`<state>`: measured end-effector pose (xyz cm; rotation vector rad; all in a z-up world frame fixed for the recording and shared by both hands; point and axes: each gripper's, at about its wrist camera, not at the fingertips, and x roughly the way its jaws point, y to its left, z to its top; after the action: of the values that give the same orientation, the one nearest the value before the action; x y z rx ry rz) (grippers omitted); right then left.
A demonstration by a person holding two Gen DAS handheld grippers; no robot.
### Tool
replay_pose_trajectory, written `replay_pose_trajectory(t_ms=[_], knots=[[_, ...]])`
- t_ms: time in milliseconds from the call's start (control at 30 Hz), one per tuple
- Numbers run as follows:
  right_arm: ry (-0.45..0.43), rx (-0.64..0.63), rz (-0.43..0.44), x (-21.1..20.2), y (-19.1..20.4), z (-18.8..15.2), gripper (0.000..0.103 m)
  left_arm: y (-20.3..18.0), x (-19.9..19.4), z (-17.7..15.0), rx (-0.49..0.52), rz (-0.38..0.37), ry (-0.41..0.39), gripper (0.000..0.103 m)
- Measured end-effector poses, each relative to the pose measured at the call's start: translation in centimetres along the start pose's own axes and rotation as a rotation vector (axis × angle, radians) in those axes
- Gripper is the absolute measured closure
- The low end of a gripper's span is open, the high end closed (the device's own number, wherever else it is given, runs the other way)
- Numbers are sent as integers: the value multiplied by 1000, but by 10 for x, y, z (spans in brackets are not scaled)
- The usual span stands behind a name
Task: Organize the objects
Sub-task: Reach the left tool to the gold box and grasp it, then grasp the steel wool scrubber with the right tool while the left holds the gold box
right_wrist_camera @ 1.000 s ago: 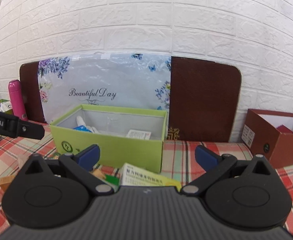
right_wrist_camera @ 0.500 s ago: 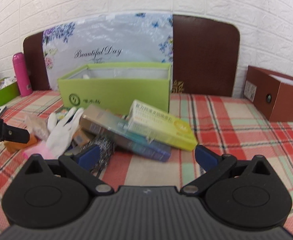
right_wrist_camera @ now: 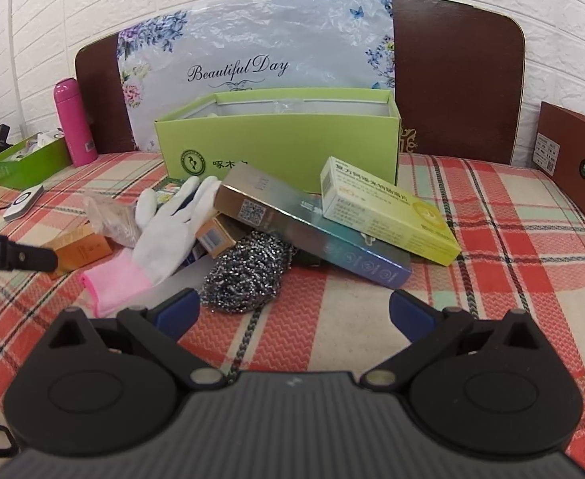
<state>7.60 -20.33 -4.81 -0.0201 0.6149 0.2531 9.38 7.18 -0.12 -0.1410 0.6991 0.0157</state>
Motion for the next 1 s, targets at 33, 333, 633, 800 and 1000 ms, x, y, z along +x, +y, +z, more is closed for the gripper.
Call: replay_pose_trajectory(t_ms=[33,333,633,800,1000], knots=[[3,-1,1,0,0,-1,0,4,4,4,12,-3,-7,9],[39,11,15,13,5,1,17,14,41,18,21,-117,77,62],[53,18,86,43,16,16,37,0,23,-7,9,-211,150,77],[78,32,118,39,8,14,65,-7,13,-15,22,-242,169,78],[129,68,247,-15,-23,-2,65,-12,-1,-25,34,-262,193,78]])
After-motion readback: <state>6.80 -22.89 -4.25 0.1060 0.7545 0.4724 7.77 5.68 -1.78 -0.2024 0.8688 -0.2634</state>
